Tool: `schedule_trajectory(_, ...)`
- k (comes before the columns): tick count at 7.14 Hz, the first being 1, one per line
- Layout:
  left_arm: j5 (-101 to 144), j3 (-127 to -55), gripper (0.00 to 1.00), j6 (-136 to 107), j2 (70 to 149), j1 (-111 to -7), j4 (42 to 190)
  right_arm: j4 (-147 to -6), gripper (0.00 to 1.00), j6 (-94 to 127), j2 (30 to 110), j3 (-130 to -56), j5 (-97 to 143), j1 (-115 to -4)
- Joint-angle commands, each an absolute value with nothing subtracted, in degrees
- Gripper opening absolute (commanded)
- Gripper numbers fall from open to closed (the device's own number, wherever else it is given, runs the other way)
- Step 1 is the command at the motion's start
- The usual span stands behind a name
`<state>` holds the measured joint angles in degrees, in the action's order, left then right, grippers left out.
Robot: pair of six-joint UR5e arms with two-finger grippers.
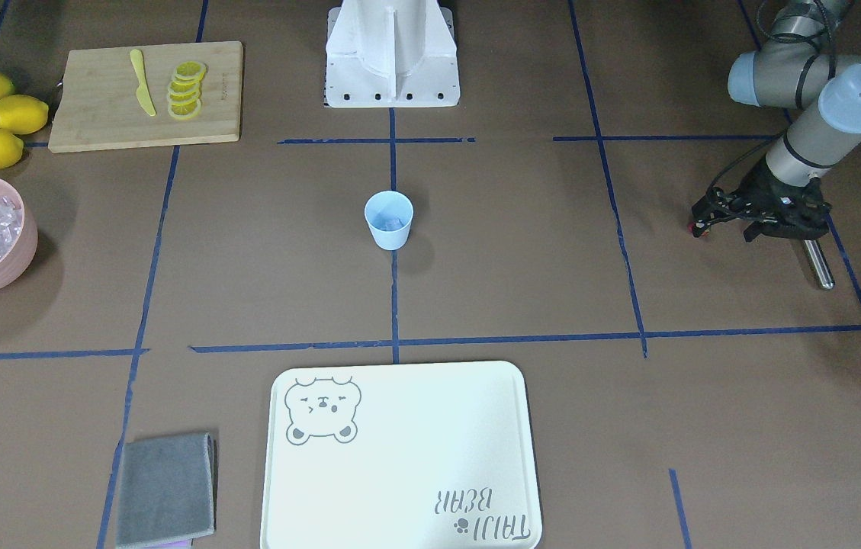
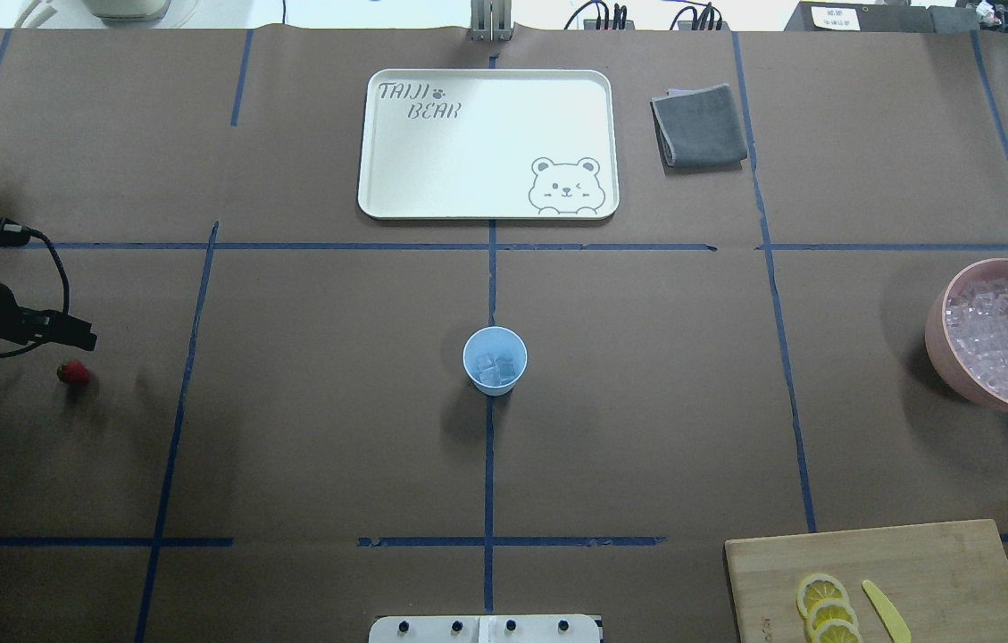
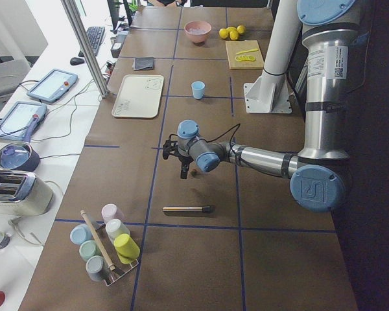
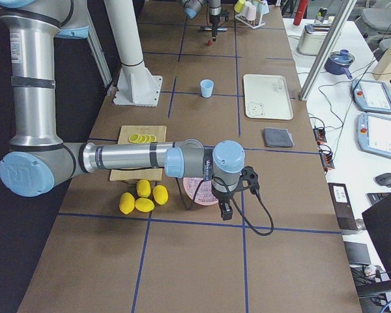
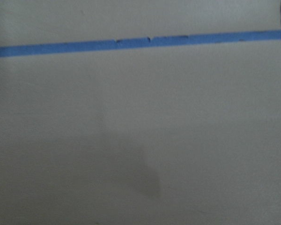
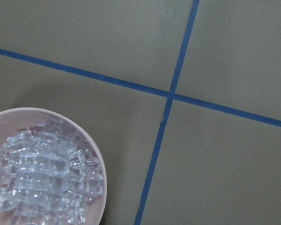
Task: Mash ice and strawberries in cup
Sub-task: 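Lower the left gripper onto the red strawberry and grasp it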
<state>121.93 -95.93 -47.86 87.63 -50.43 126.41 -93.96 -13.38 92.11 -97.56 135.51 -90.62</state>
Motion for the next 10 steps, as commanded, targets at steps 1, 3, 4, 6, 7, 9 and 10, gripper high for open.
schedule_trajectory(1,121.9,-95.54,0.99,-47.99,87.19,-48.35,126.65,-93.96,1.0,-13.36,92.29,-97.56,135.44,-90.62)
schedule_trajectory(3,122.17,-95.54,0.66,-47.99,87.1,-48.16,126.39,-93.87,1.0,-13.45,92.55,-97.56,135.44,-90.62)
schedule_trajectory(4,122.17,-95.54,0.32,-47.99,86.93,-48.16,126.39,-93.87,1.0,-13.45,92.64,-97.56,135.44,-90.62)
schedule_trajectory(6,121.99,-95.62,0.05,-47.81,86.84,-48.08,126.39,-93.87,1.0,-13.36,92.72,-97.56,135.44,-90.62)
schedule_trajectory(7,121.99,-96.41,0.01,-47.81,86.84,-48.08,126.39,-93.78,1.0,-13.19,92.81,-97.73,135.44,-90.7)
schedule_trajectory(9,122.08,-99.56,0.0,-47.81,87.62,-48.25,122.81,-93.78,1.0,-13.1,92.81,-98.0,135.61,-90.62)
schedule_trajectory(10,121.99,-102.97,0.0,-47.81,88.85,-48.43,117.04,-93.78,1.0,-13.01,92.9,-98.17,135.7,-90.7)
